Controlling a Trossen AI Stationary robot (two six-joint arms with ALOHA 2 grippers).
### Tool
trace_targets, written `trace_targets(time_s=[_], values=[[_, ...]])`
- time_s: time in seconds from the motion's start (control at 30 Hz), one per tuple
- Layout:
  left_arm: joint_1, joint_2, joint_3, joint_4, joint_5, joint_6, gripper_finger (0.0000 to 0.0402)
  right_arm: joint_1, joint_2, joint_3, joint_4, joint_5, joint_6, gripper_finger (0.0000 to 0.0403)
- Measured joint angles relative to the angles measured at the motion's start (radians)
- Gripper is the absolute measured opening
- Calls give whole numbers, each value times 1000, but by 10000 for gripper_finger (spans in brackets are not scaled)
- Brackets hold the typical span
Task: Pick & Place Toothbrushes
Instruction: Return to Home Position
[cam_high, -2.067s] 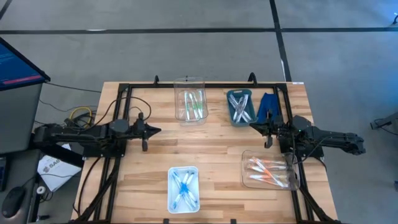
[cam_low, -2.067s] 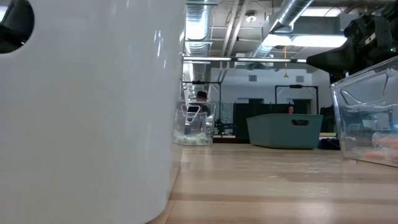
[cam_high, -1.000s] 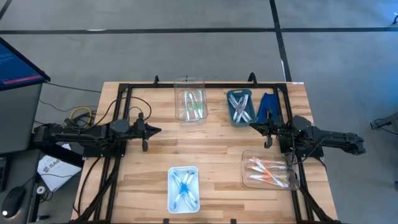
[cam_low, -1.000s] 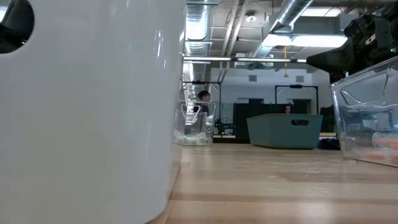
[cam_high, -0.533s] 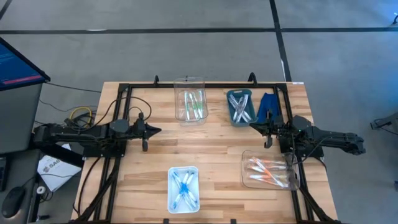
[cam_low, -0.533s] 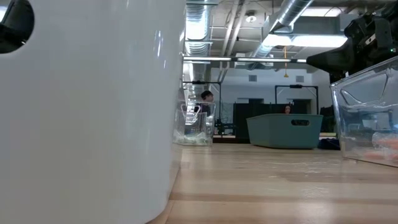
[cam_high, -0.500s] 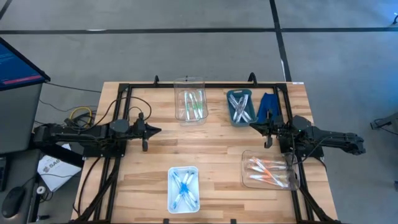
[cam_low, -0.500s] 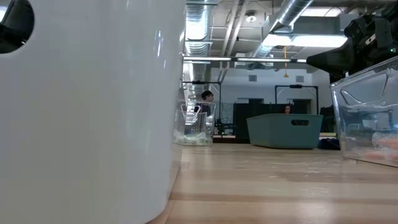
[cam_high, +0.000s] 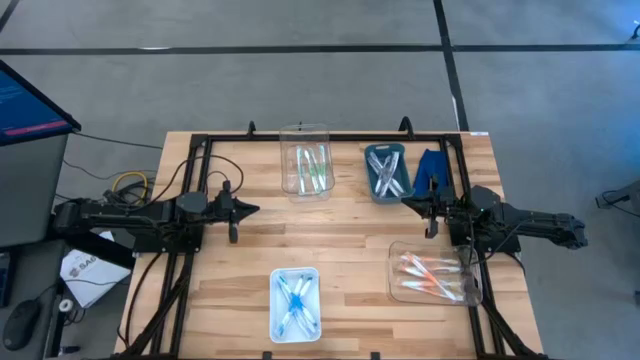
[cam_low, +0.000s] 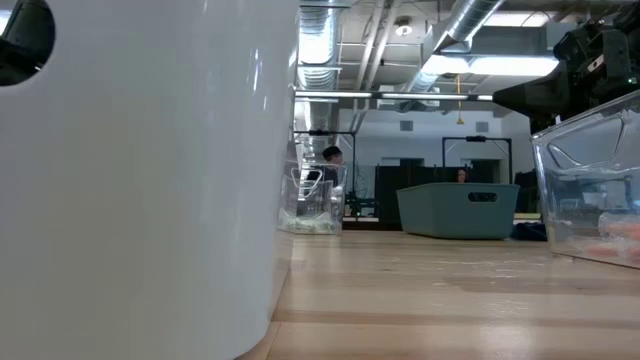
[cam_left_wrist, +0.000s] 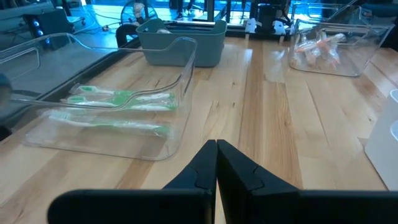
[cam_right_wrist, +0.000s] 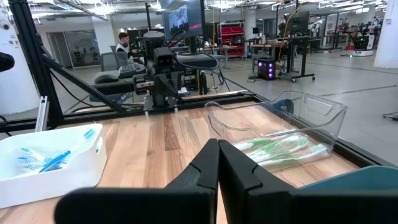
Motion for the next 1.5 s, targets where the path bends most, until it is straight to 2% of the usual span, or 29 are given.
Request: trace_targets(time_s=[1.5], values=[[0, 0, 0, 23, 5, 0, 3, 0, 0, 0, 0, 0, 0, 0]])
